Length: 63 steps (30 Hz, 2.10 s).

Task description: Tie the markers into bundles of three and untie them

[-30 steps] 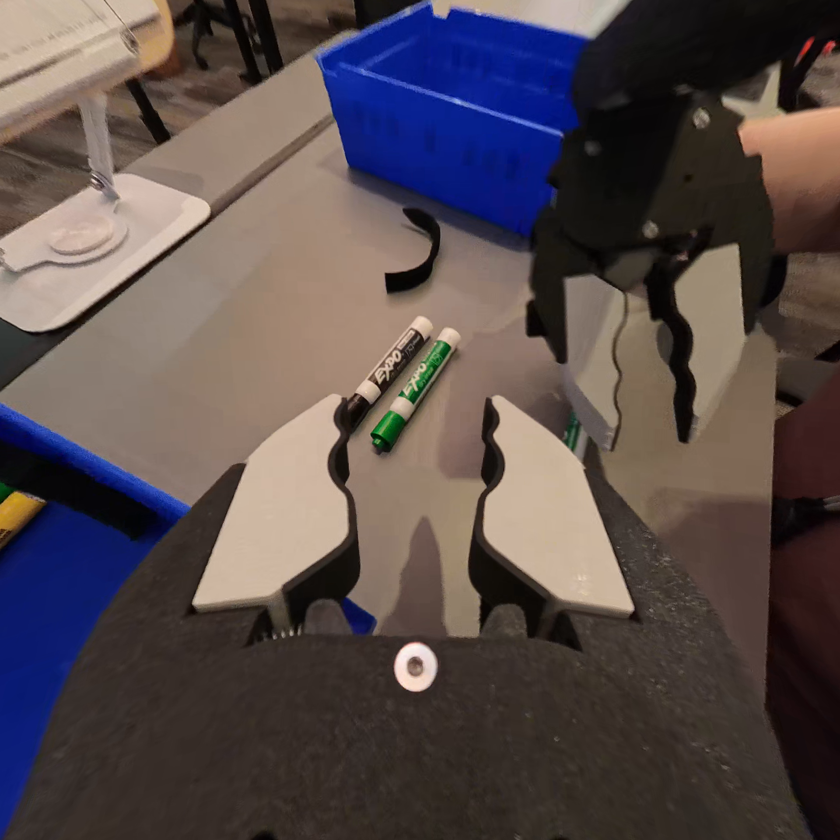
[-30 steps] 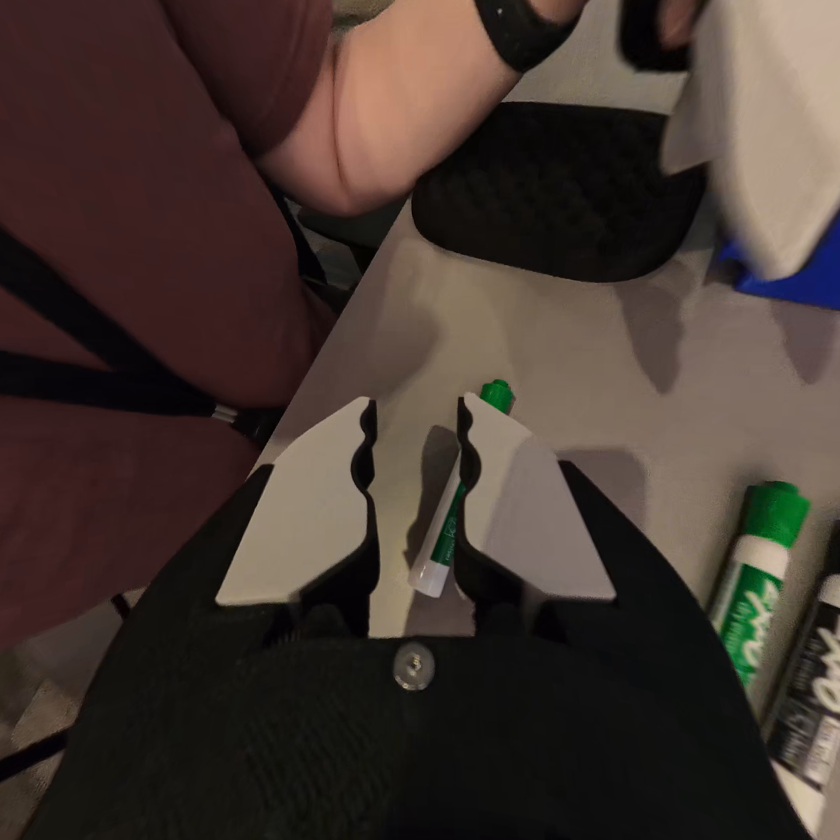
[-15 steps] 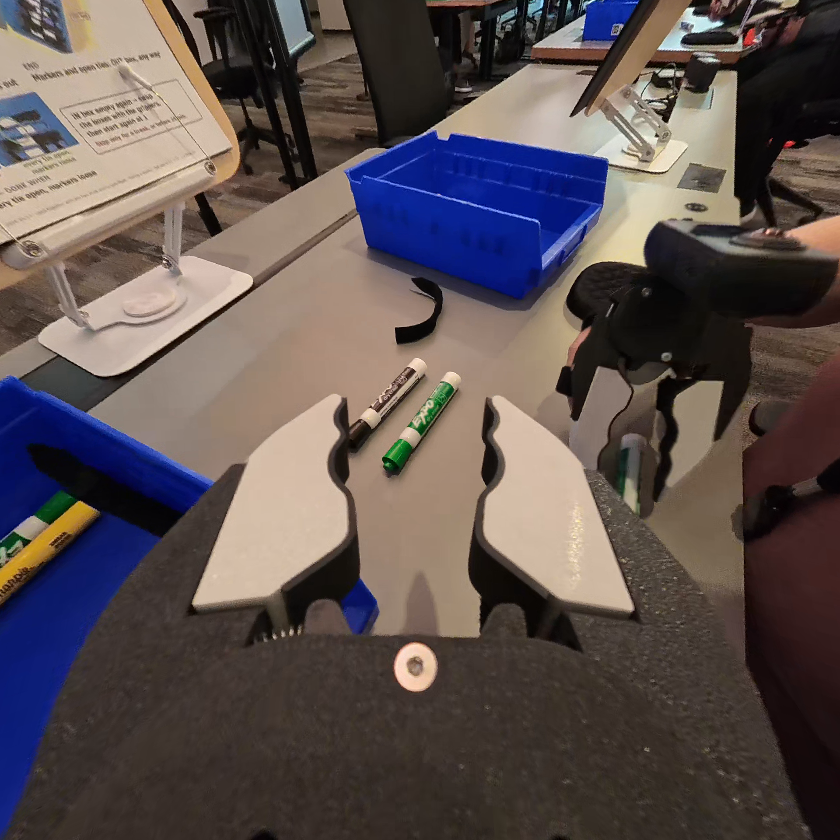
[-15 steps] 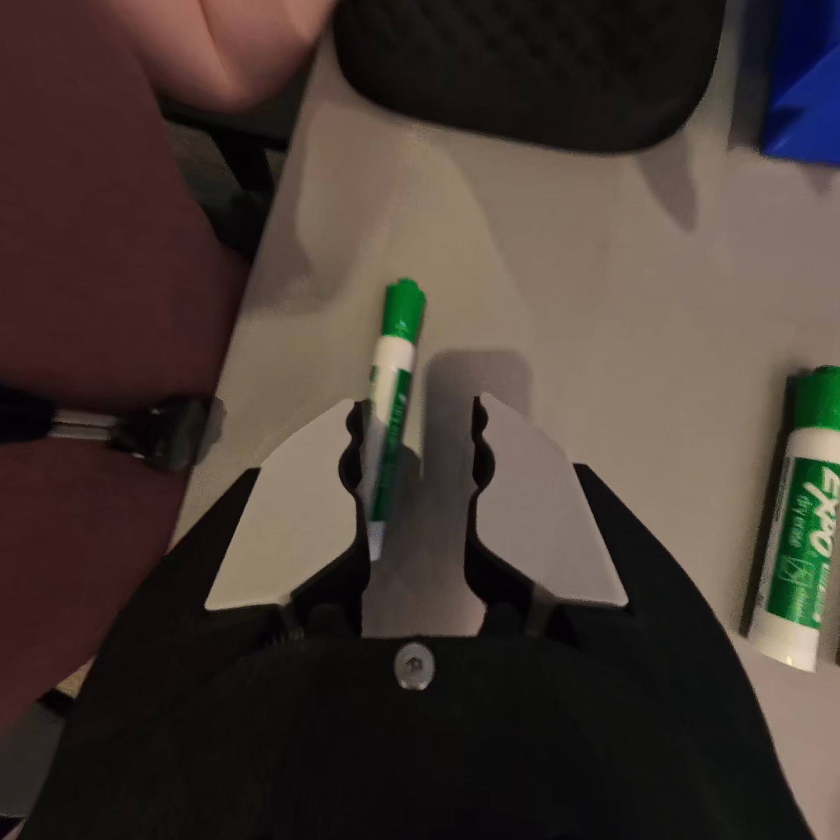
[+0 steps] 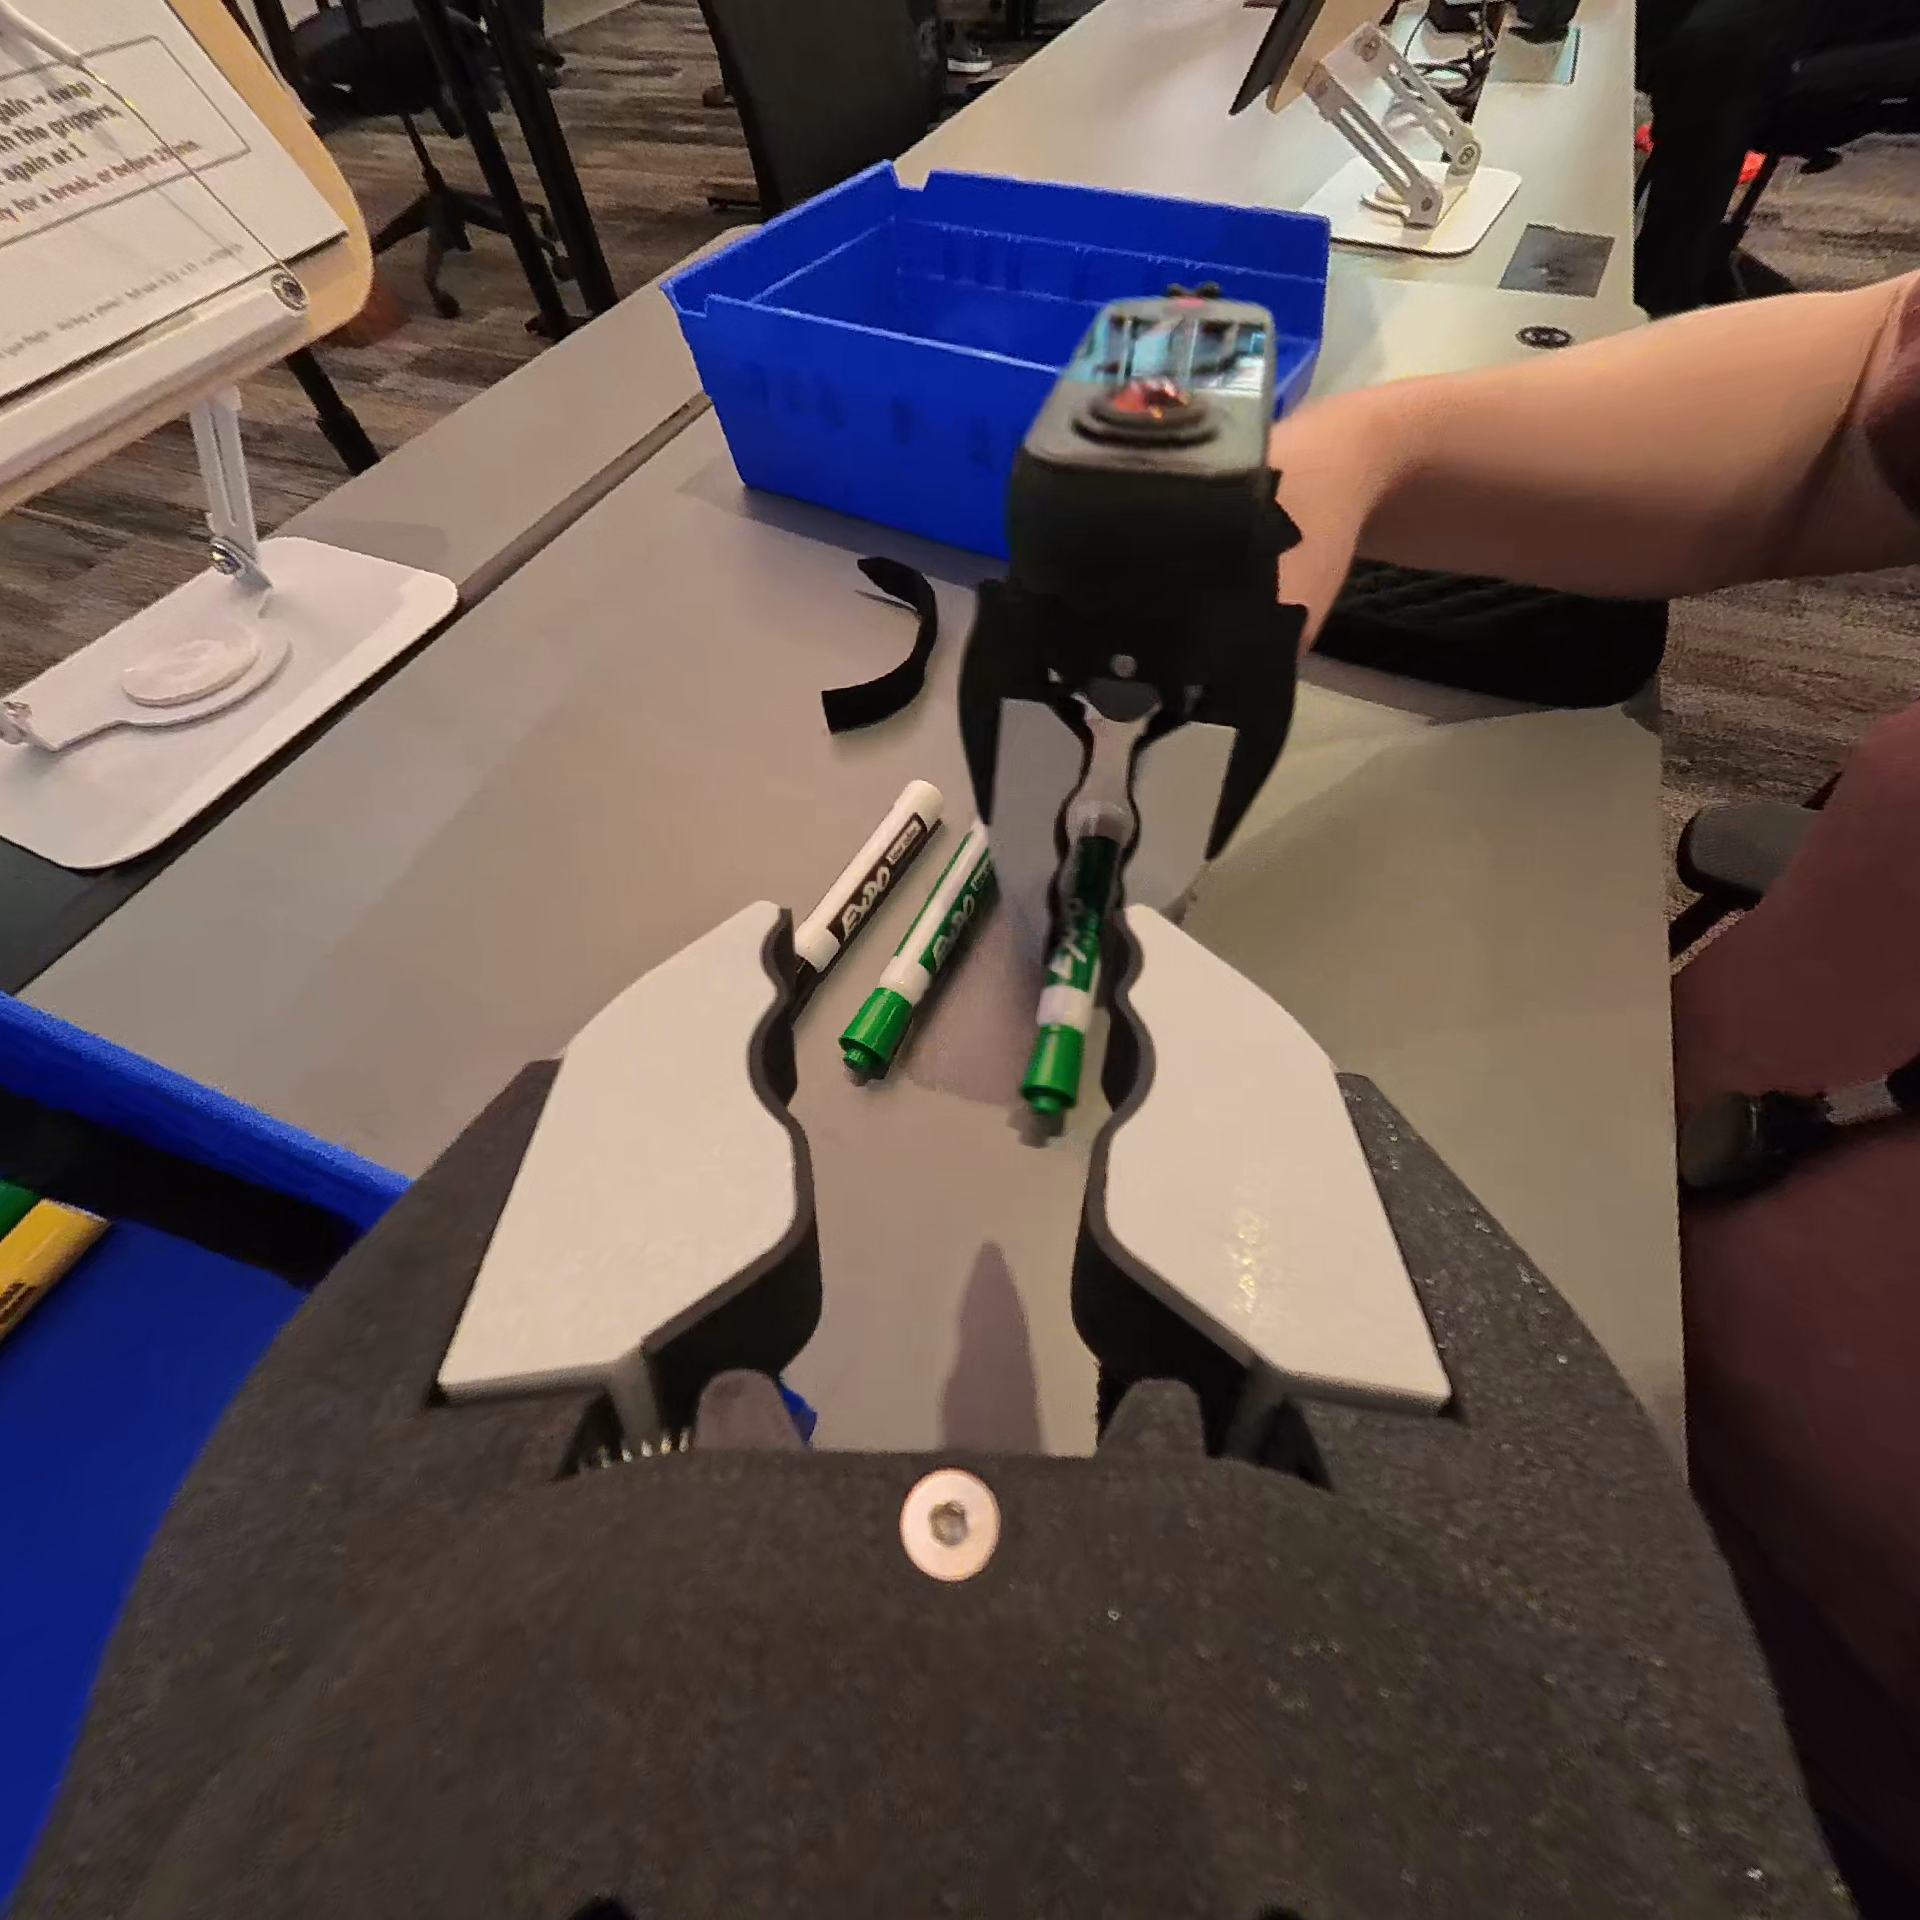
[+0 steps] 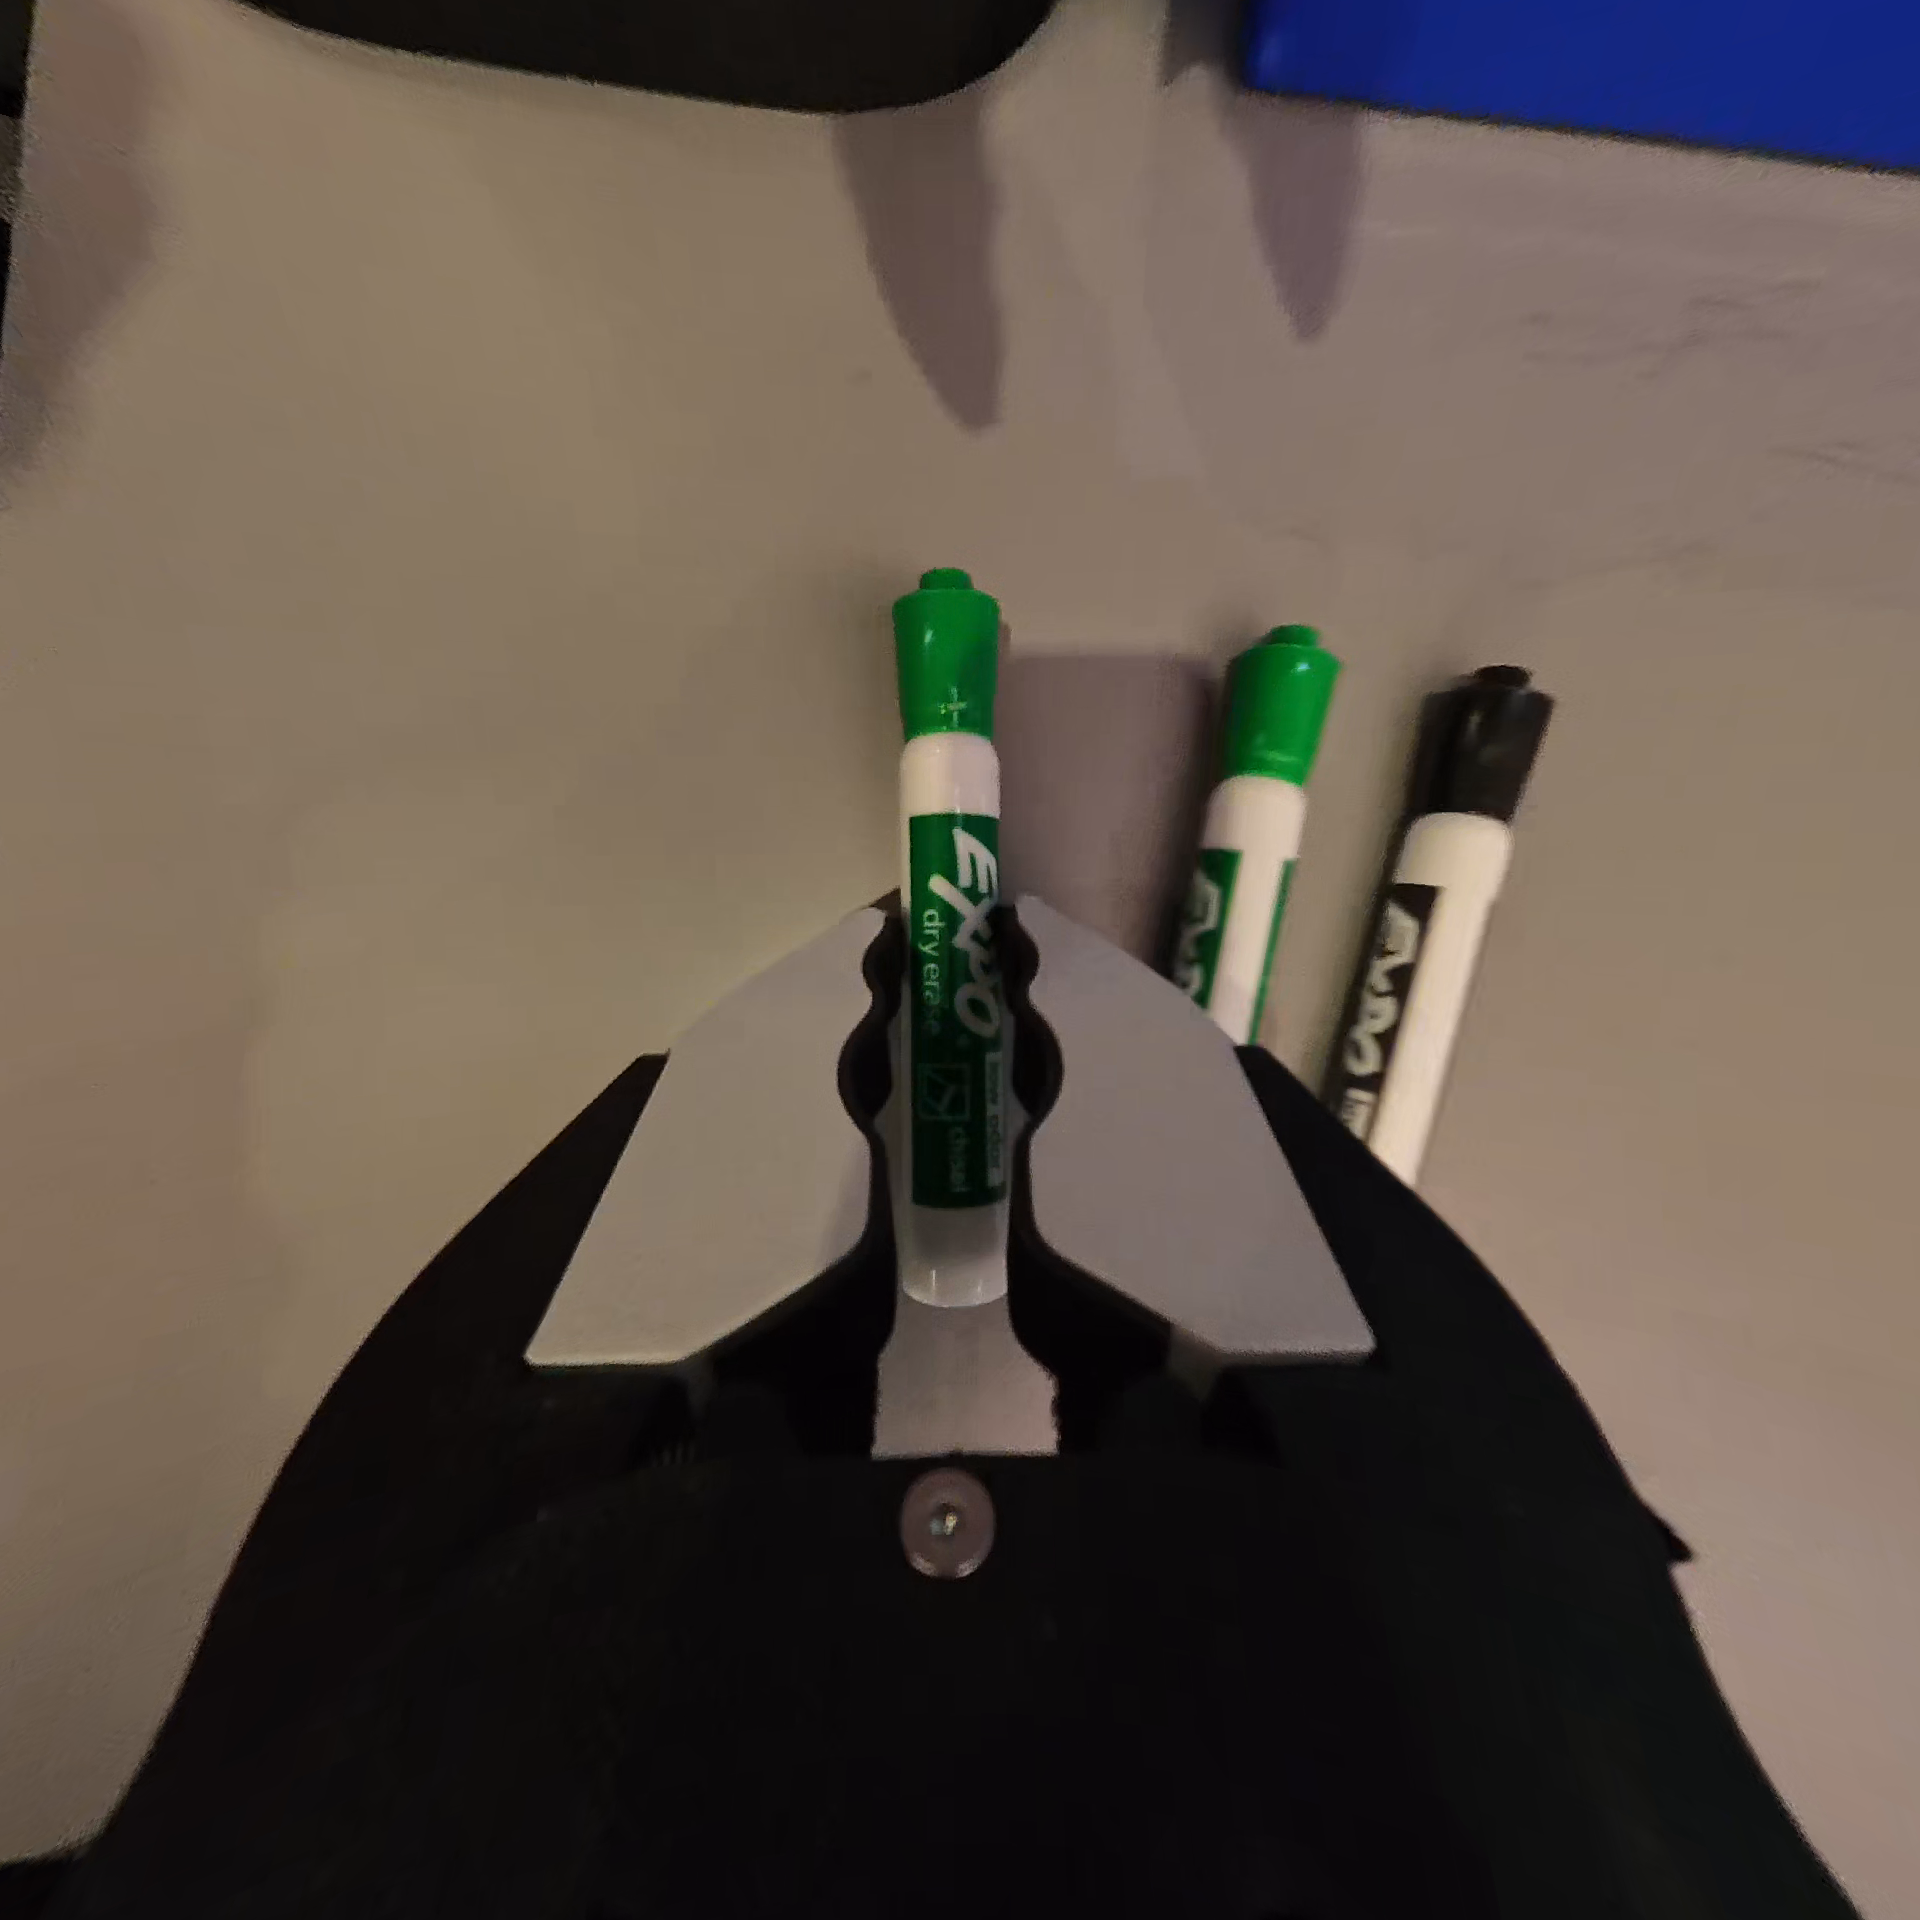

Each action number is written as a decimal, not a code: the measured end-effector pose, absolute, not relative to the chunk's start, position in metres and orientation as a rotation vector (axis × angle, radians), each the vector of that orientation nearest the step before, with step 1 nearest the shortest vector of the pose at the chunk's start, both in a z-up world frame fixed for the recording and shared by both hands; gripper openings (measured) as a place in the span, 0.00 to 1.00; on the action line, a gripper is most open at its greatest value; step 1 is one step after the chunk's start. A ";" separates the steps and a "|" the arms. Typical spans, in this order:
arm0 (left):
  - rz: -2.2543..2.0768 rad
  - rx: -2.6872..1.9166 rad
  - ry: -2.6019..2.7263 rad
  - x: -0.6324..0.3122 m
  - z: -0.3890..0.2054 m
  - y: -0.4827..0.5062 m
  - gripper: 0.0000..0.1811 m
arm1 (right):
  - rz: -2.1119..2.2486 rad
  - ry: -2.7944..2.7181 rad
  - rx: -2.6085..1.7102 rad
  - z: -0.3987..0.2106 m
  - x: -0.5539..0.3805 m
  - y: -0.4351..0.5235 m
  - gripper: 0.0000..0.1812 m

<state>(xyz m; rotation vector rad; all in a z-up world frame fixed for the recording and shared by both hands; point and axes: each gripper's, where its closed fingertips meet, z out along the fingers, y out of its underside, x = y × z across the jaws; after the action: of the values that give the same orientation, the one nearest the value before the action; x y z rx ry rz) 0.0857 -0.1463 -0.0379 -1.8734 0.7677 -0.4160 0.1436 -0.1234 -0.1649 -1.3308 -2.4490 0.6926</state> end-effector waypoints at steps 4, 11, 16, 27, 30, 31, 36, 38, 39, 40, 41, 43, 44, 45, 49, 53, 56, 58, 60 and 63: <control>-0.399 -1.914 0.781 0.086 -0.047 -0.143 0.32 | 0.669 -2.461 -1.324 -0.160 0.133 -0.116 0.11; -0.418 -1.930 0.781 0.086 -0.053 -0.143 0.32 | 0.581 -2.578 -1.394 -0.171 0.149 -0.107 0.14; -0.398 -1.960 0.800 0.086 -0.059 -0.142 0.32 | 0.585 -2.631 -1.397 -0.177 0.142 -0.118 0.18; -0.440 -1.918 0.764 0.082 -0.051 -0.146 0.32 | 0.635 -2.567 -1.443 -0.172 0.125 -0.122 0.11; -0.445 -1.903 0.764 0.082 -0.048 -0.147 0.32 | 0.782 -2.430 -1.477 -0.143 0.117 -0.115 0.11; -0.451 -1.901 0.758 0.082 -0.047 -0.147 0.32 | 0.847 -2.367 -1.486 -0.129 0.114 -0.111 0.11; -0.488 -1.869 0.749 0.084 -0.043 -0.149 0.32 | 1.127 -2.108 -1.506 -0.076 0.118 -0.098 0.11; -0.478 -1.884 0.744 0.081 -0.045 -0.148 0.32 | 1.153 -2.081 -1.525 -0.076 0.122 -0.094 0.11; -0.475 -1.891 0.743 0.080 -0.047 -0.148 0.33 | 1.158 -2.080 -1.537 -0.079 0.124 -0.093 0.11; -0.474 -1.896 0.745 0.080 -0.048 -0.147 0.33 | 1.163 -2.088 -1.553 -0.083 0.124 -0.093 0.11; -0.475 -1.898 0.748 0.081 -0.048 -0.147 0.33 | 1.165 -2.110 -1.567 -0.087 0.125 -0.095 0.11; -0.477 -1.901 0.756 0.083 -0.049 -0.147 0.33 | 1.150 -2.181 -1.581 -0.095 0.125 -0.103 0.10; -0.473 -1.905 0.761 0.083 -0.051 -0.148 0.33 | 1.111 -2.232 -1.588 -0.101 0.125 -0.107 0.11; -0.469 -1.910 0.767 0.084 -0.052 -0.148 0.33 | 1.050 -2.269 -1.587 -0.107 0.122 -0.110 0.11; -0.454 -1.926 0.780 0.084 -0.056 -0.148 0.33 | 0.600 -2.463 -1.463 -0.141 0.112 -0.115 0.11; -0.461 -1.922 0.770 0.083 -0.055 -0.148 0.33 | 0.606 -2.510 -1.473 -0.163 0.098 -0.127 0.11; -0.461 -1.923 0.763 0.082 -0.055 -0.149 0.33 | 0.691 -2.475 -1.502 -0.162 0.094 -0.124 0.16; -0.458 -1.923 0.763 0.081 -0.054 -0.149 0.33 | 0.740 -2.403 -1.479 -0.148 0.088 -0.113 0.15; -0.453 -1.921 0.767 0.082 -0.054 -0.149 0.33 | 0.746 -2.333 -1.486 -0.138 0.081 -0.097 0.09; -0.462 -1.917 0.774 0.084 -0.053 -0.150 0.33 | 0.603 -2.377 -1.503 -0.149 0.074 -0.082 0.09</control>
<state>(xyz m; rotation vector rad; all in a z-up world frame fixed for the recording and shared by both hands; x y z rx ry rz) 0.0839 -0.1497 -0.0534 -1.9166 0.7739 -0.4618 0.0745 -0.0824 -0.1494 -1.5025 -2.3775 0.6034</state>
